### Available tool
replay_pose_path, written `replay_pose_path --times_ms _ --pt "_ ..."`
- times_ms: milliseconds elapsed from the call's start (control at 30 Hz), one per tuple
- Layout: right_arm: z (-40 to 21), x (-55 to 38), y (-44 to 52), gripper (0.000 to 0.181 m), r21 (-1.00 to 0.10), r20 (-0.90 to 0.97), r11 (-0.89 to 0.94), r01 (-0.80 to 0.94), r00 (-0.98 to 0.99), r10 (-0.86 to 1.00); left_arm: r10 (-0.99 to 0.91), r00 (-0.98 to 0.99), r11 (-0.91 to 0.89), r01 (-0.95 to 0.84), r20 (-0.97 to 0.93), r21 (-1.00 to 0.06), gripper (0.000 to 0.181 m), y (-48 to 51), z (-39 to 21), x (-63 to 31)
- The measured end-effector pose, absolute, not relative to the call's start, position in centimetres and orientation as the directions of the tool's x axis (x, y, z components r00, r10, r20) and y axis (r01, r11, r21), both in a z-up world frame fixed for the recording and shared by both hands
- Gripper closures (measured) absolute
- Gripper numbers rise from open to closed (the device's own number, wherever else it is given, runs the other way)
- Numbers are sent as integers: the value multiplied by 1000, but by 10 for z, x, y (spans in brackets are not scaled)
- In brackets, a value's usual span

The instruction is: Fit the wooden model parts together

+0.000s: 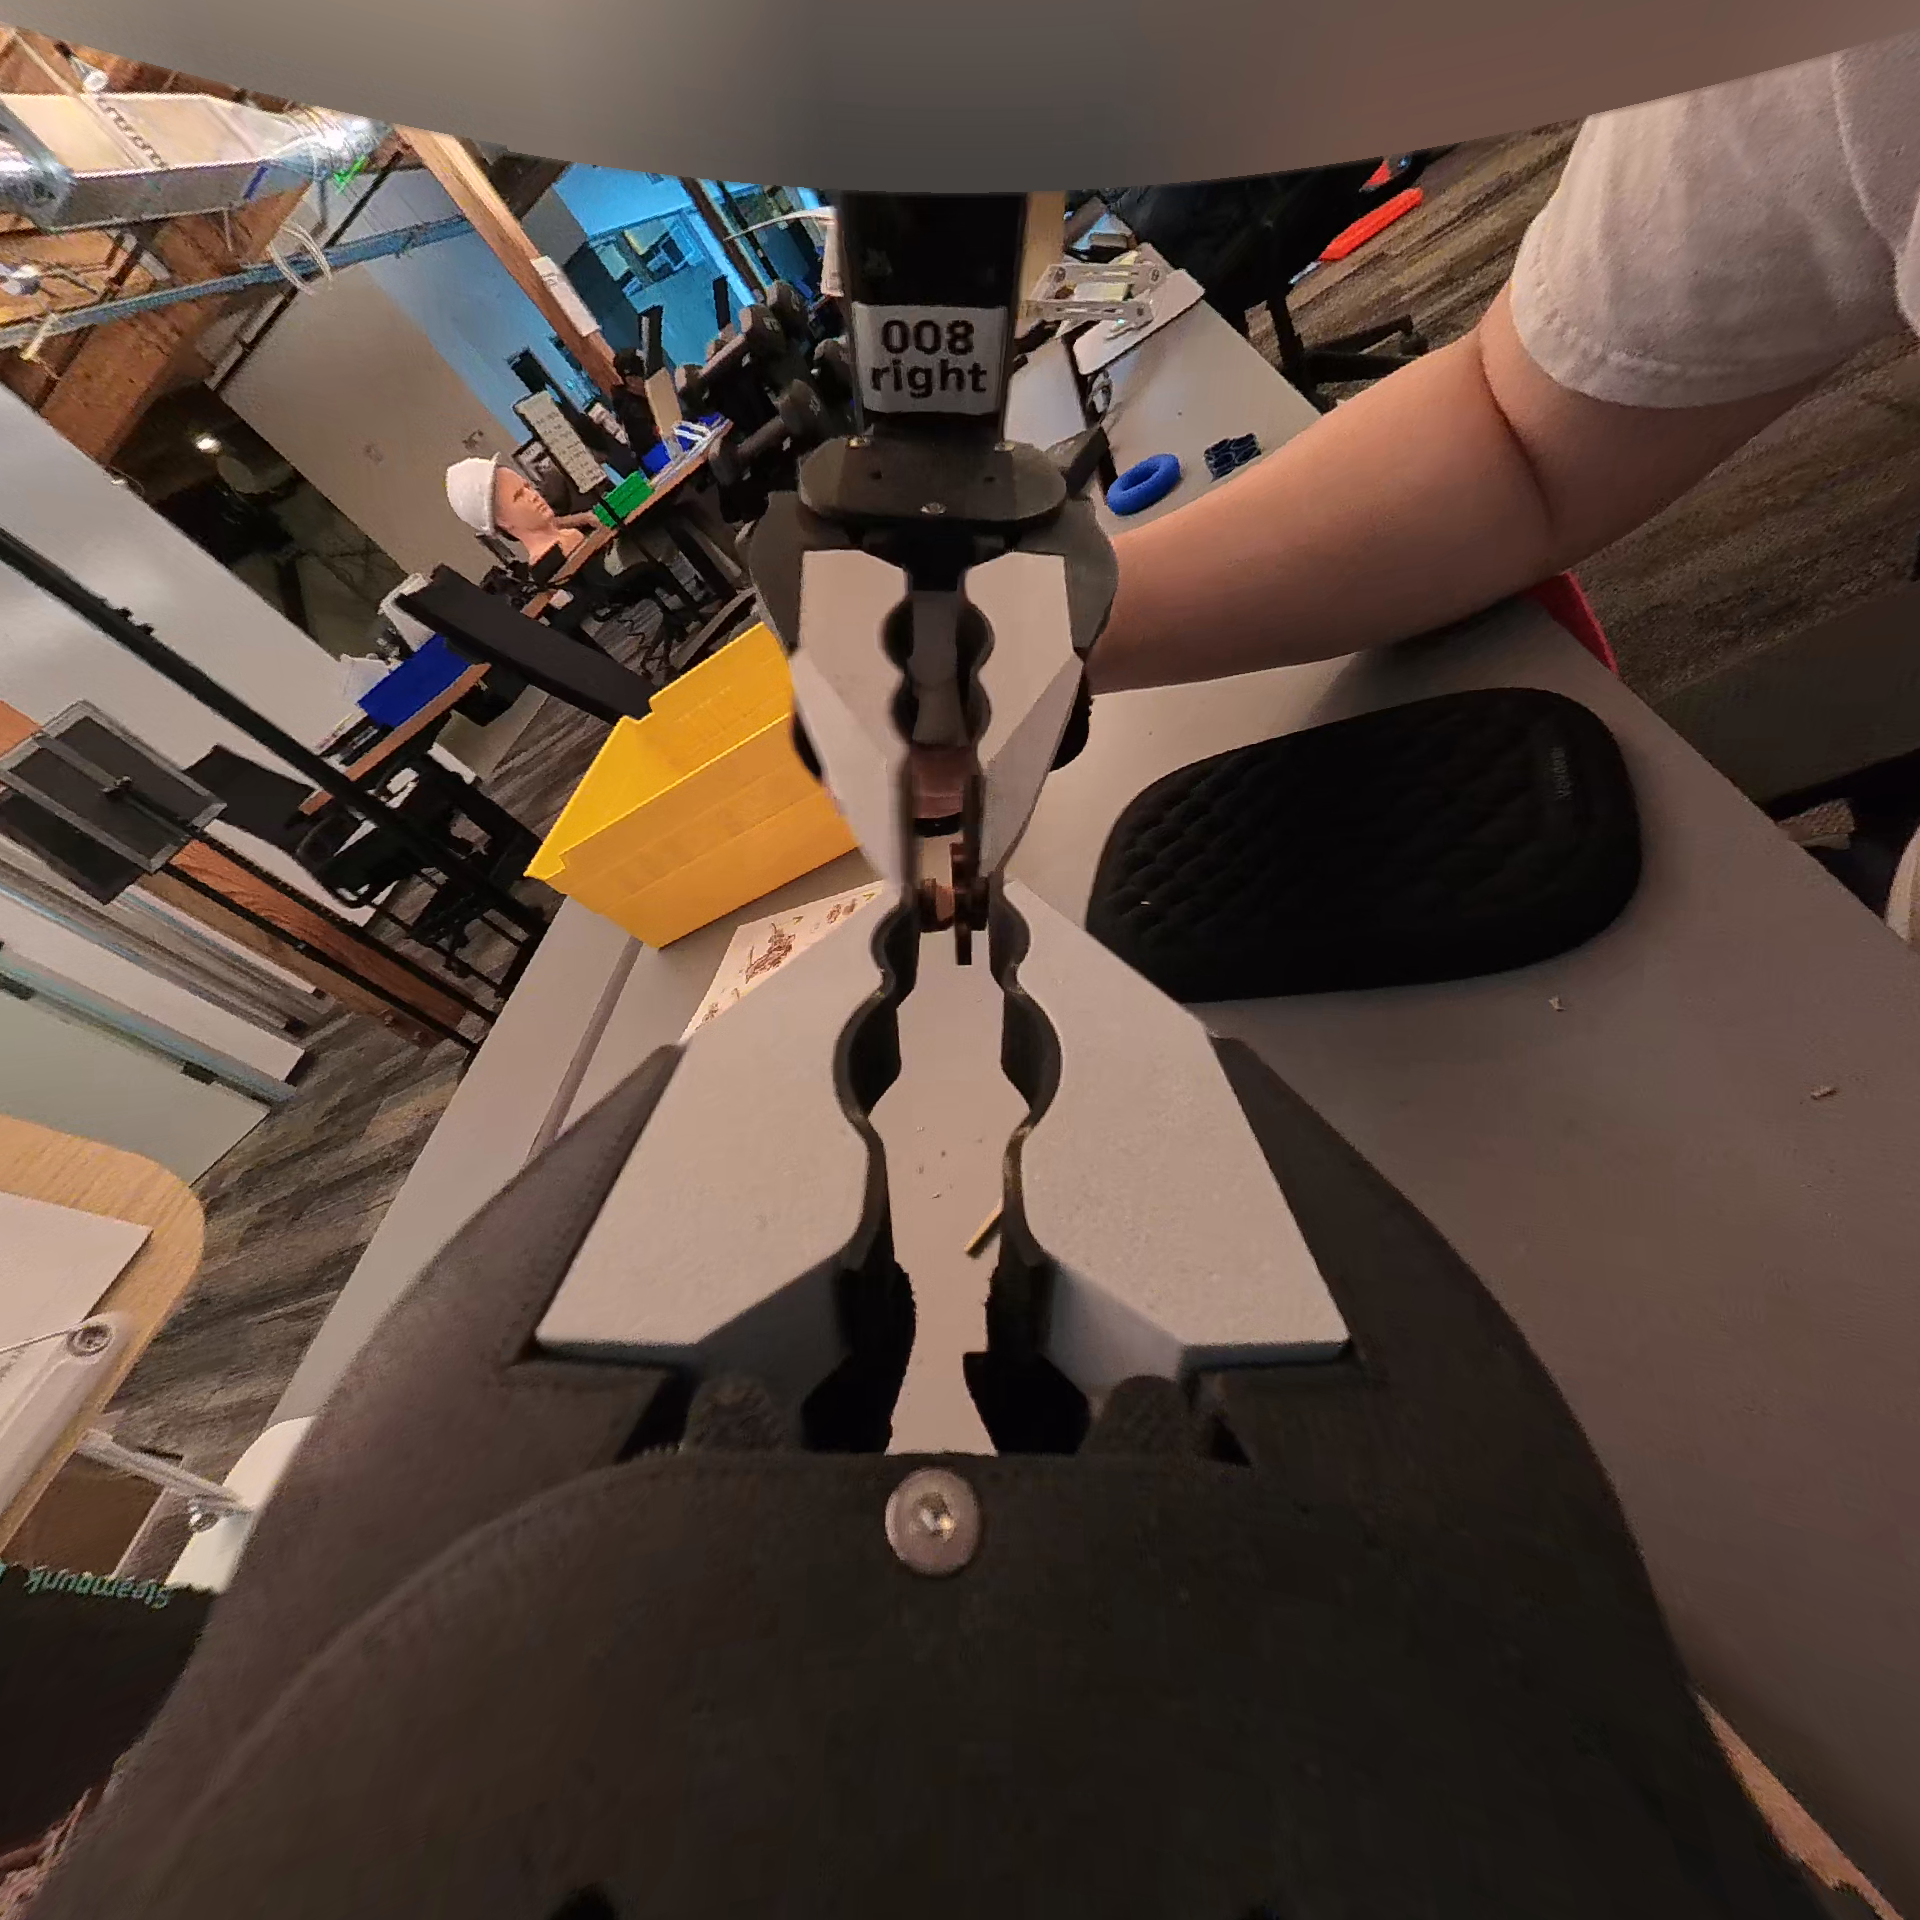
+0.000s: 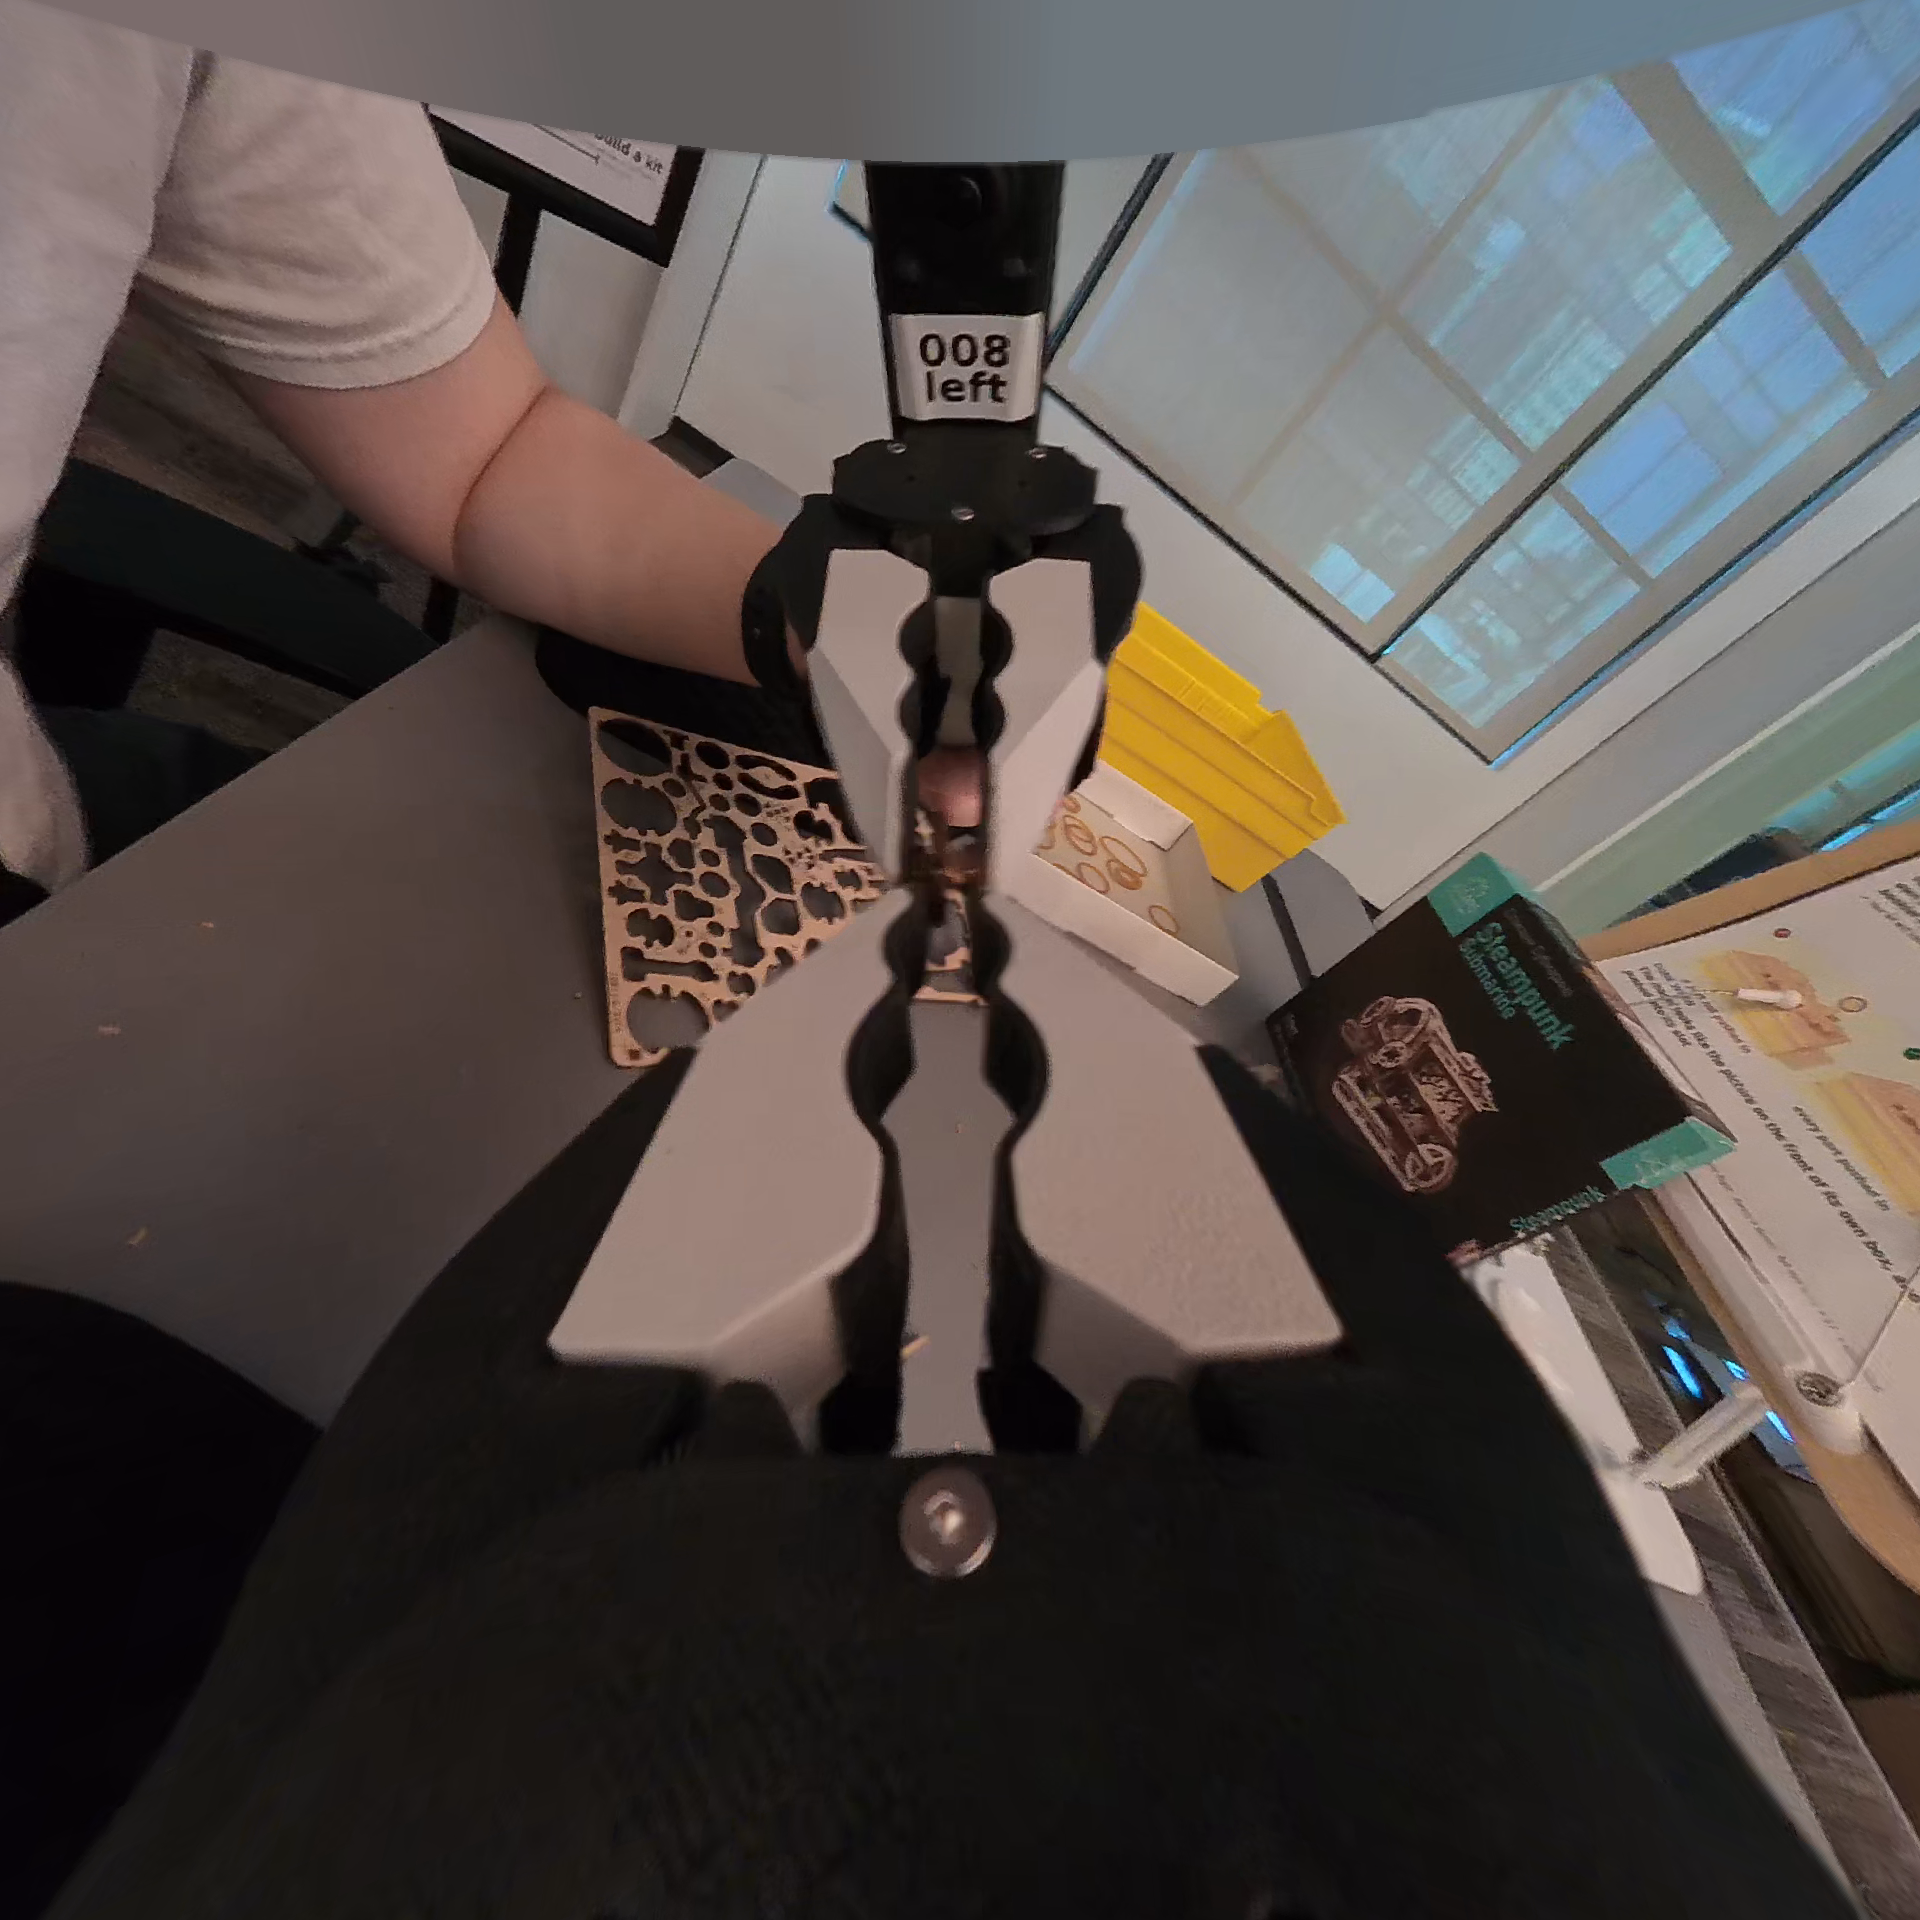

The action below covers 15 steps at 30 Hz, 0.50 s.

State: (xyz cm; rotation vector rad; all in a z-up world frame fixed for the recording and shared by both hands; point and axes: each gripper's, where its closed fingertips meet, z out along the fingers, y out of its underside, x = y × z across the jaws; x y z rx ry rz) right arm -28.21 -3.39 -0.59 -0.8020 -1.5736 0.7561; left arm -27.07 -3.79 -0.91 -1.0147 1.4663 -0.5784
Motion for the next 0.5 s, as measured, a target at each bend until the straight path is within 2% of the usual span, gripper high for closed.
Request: replay_pose_path --times_ms 333,433,500 --pt "-1 -279 -31 180 -847 521 528 65 -97 848 -860 91 468 -253 -503 -847 169 -33 -8 -278" --pt "-1 -278 -33 179 -863 495 502 51 -113 862 -856 95 472 -259 -509 -842 180 -31 -9 -278" --pt "-2 -277 -32 178 -869 484 492 52 -114 867 -848 100 482 -266 -521 -835 180 -31 -9 -278"
